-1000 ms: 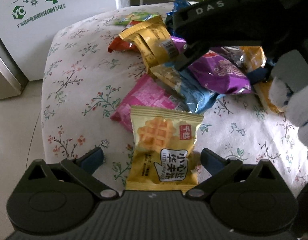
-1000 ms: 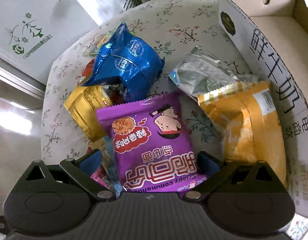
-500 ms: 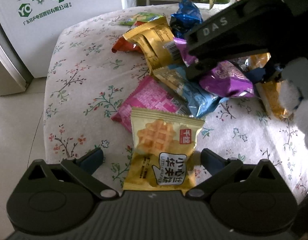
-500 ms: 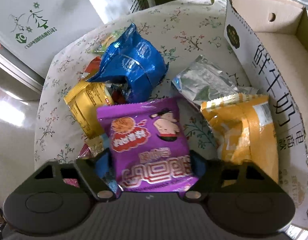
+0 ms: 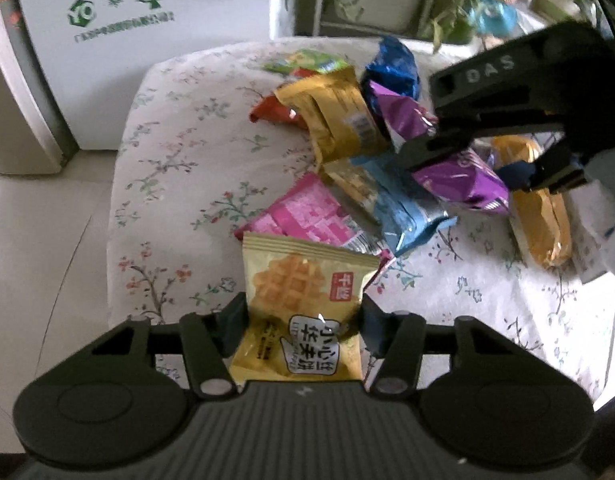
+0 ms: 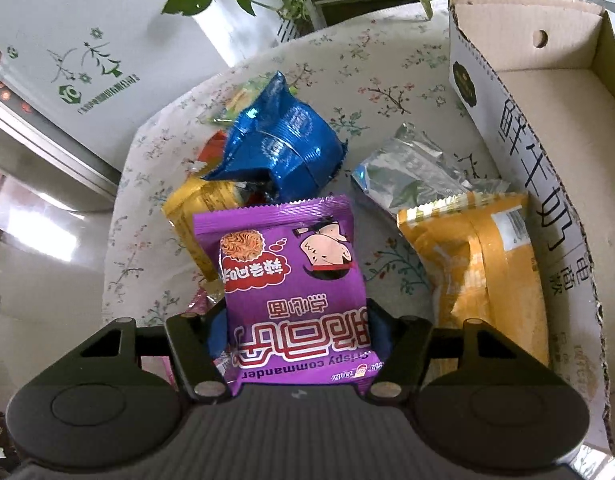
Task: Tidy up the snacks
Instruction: 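Lift and carry both held packets over the cardboard box with both tools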
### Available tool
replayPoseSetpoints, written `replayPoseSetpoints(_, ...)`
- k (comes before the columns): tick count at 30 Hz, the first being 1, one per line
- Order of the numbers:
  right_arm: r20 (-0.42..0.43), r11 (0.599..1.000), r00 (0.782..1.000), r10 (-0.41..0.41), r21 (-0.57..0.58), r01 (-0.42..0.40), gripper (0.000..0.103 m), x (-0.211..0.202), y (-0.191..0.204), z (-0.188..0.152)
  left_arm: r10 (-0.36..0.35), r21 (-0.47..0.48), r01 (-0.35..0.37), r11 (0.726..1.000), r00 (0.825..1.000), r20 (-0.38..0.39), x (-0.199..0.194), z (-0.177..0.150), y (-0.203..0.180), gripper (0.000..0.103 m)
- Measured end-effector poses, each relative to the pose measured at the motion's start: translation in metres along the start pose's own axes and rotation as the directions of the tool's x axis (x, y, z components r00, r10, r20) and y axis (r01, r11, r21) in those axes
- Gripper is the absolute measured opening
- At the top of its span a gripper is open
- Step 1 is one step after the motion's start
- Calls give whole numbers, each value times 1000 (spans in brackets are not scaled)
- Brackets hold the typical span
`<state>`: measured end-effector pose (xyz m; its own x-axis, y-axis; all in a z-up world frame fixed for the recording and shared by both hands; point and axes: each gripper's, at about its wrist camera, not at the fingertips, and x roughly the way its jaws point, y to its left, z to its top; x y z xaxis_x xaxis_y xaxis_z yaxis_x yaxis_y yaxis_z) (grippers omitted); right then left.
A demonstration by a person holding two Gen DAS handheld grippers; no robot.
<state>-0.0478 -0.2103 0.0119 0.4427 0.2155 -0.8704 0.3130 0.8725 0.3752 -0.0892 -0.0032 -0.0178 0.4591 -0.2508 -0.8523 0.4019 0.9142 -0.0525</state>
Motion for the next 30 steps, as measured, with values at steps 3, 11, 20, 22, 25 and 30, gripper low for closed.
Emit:
replayPoseSetpoints(3, 9, 1000, 1000, 18, -12, -18, 72, -7, 1, 0, 16, -6, -16, 1000, 999, 38, -10, -4, 1, 56)
replayPoseSetpoints(11, 15, 996, 998, 61, -59, -60, 72, -21, 5, -7, 38, -90, -32, 995, 997, 64, -19, -11, 14, 56)
replayPoseSetpoints(20, 11, 994, 998, 57, -99, -56, 72, -25, 10, -11, 42, -139, -34, 990, 997, 58, -23, -19, 16, 56)
replayPoseSetpoints(22, 21, 993, 998, 54, -108, -51, 72, -28, 11, -11, 38, -147, -28, 989, 997, 61, -25, -18, 16, 56)
replayPoseSetpoints(25, 38, 993, 998, 55, -110, -51, 72, -34, 9, -10, 40, -157, -27, 987, 996, 77, -30, -15, 14, 56)
replayPoseSetpoints(30, 72, 992, 995, 64, -114, -55, 72, -47, 7, -8, 30, -190, -12, 982, 995, 92, -38, -9, 12, 56)
